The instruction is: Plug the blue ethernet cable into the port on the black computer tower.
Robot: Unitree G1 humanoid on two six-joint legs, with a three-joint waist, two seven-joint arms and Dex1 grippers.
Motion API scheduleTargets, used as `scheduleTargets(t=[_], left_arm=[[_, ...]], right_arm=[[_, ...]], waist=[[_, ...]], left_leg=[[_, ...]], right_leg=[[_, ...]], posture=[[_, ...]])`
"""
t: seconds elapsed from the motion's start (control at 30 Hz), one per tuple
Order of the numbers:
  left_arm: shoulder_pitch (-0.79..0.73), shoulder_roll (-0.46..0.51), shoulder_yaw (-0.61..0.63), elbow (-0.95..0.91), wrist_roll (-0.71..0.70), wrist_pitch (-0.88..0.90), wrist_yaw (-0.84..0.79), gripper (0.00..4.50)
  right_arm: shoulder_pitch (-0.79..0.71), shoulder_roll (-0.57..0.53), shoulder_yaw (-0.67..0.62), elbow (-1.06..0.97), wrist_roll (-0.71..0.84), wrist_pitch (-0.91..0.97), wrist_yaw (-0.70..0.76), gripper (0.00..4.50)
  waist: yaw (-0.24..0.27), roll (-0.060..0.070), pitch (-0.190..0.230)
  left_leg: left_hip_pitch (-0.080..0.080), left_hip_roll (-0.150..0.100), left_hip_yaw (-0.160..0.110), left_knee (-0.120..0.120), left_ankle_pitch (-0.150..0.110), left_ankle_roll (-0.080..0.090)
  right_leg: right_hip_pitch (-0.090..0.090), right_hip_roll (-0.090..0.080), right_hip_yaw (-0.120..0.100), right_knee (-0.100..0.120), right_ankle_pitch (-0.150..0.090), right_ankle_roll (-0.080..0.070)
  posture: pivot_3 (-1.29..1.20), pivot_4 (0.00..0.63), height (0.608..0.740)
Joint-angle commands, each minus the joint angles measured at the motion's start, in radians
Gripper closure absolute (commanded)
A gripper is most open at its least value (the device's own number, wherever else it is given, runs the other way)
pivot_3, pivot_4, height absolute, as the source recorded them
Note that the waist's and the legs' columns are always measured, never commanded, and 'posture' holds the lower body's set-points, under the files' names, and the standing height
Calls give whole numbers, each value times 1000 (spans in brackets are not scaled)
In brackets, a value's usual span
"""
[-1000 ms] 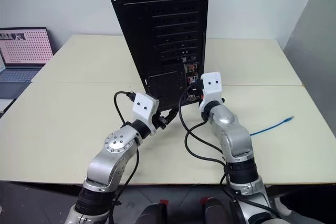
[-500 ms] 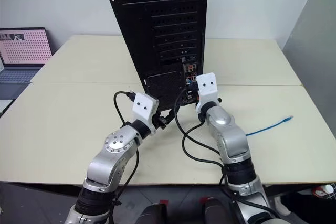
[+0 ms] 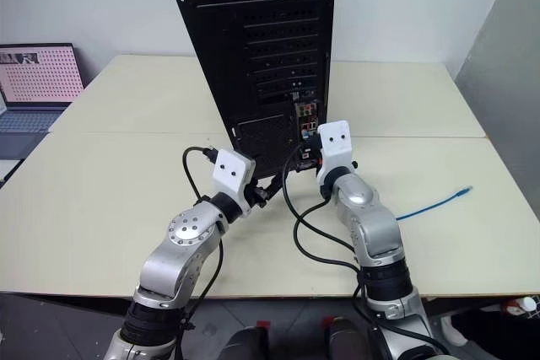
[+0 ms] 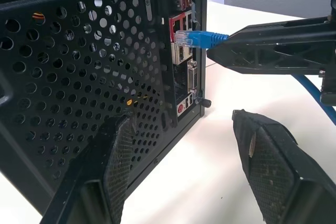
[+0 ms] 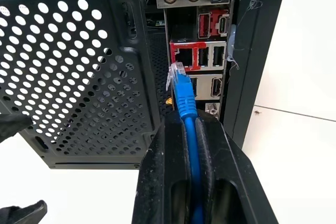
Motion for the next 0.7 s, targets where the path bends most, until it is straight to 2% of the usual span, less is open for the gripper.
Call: scheduleTargets(t=[0.03,0.7], left_arm=[[-2,-1,10,-26,8,-21,0,1390],[2,-6,12,-32,17,-18,0,1390]], right_arm=[[-20,8,-11,-40,-3,-21,-9,4500],[-39,6,-13,13,-10,-58,-21,4500]], waist=[[0,0,0],[0,0,0]], left_leg=[[0,0,0,0,0,0],[0,0,0,0,0,0]], right_leg=[[0,0,0,0,0,0],[0,0,0,0,0,0]], posture=[[0,150,740],[0,150,740]])
